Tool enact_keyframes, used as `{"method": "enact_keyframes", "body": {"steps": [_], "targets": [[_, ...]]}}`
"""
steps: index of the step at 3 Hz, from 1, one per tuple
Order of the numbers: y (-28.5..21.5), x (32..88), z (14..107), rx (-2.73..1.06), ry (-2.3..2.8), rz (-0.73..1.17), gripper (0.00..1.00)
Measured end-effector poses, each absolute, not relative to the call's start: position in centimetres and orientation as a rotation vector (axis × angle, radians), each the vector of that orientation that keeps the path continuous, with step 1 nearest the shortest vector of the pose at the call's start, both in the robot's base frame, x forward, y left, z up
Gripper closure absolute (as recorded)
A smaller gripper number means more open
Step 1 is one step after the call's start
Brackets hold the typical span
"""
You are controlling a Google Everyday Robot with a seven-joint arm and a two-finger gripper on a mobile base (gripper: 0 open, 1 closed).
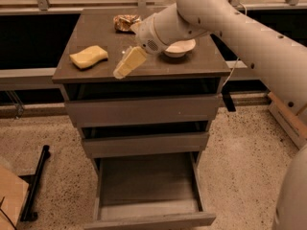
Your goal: Place sponge into bottom drawer
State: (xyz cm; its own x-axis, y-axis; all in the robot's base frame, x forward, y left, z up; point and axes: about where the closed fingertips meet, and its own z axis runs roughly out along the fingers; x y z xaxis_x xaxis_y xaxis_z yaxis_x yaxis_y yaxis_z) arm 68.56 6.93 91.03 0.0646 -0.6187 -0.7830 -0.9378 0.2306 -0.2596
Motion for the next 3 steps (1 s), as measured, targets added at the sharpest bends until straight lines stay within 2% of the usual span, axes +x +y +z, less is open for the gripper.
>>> {"method": "enact_keyframes", "body": {"steps": [1, 3], "targets": [[7.9, 69.3, 89.8, -1.395, 1.659, 0.506, 0.0], [12.8, 76.3, 87.6, -1.232, 1.613, 0.548, 0.0]]}}
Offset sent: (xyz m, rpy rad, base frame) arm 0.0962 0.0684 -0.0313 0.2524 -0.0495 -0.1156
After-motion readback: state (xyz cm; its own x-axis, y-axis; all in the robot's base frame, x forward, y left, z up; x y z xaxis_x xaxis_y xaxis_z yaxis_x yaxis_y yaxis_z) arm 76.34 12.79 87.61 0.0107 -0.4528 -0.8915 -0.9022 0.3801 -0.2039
